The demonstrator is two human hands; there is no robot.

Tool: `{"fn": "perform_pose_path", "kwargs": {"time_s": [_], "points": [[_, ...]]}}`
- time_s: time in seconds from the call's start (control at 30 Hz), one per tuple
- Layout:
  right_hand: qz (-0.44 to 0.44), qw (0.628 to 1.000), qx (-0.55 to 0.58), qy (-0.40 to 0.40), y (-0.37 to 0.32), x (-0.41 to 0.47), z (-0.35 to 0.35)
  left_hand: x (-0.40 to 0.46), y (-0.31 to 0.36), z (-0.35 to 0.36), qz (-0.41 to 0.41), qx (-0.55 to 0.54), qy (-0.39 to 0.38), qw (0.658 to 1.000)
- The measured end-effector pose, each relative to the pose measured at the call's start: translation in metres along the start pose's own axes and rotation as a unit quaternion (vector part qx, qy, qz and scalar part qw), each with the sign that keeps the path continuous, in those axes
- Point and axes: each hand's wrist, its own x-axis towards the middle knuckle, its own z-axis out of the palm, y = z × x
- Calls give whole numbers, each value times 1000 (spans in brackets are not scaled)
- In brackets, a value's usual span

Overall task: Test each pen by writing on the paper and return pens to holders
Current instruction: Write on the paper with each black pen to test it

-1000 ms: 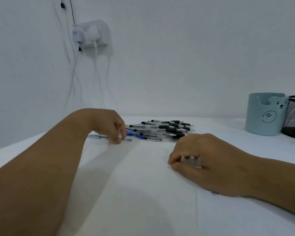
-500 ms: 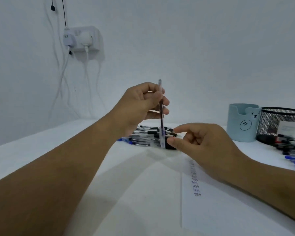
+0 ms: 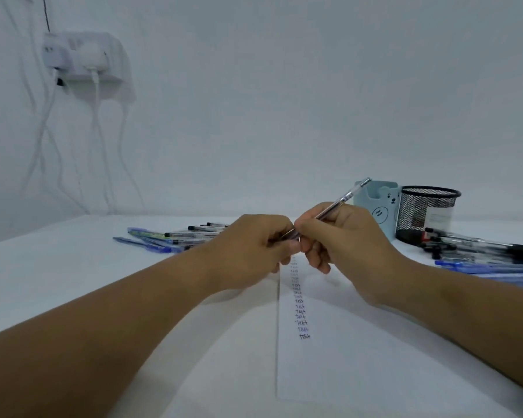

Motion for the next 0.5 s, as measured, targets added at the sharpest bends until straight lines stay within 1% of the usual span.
{"fn": "perform_pose_path", "kwargs": {"time_s": [0.1,0.23,0.37,0.43,0.5], "points": [[12,1000,9,-17,-1,1,-1,-1,2,3,9,-20,15,1000],[13,998,34,-49,-1,0,1,-3,5,8,32,37,32,998],[19,994,88,-68,-7,1,1,-2,4,6,66,43,43,996],[2,995,80,-63,-11,2,-1,-2,5,4,67,25,41,997],[-19,997,77,-19,-16,6,-5,-1,3,0,70,-17,37,997]]}}
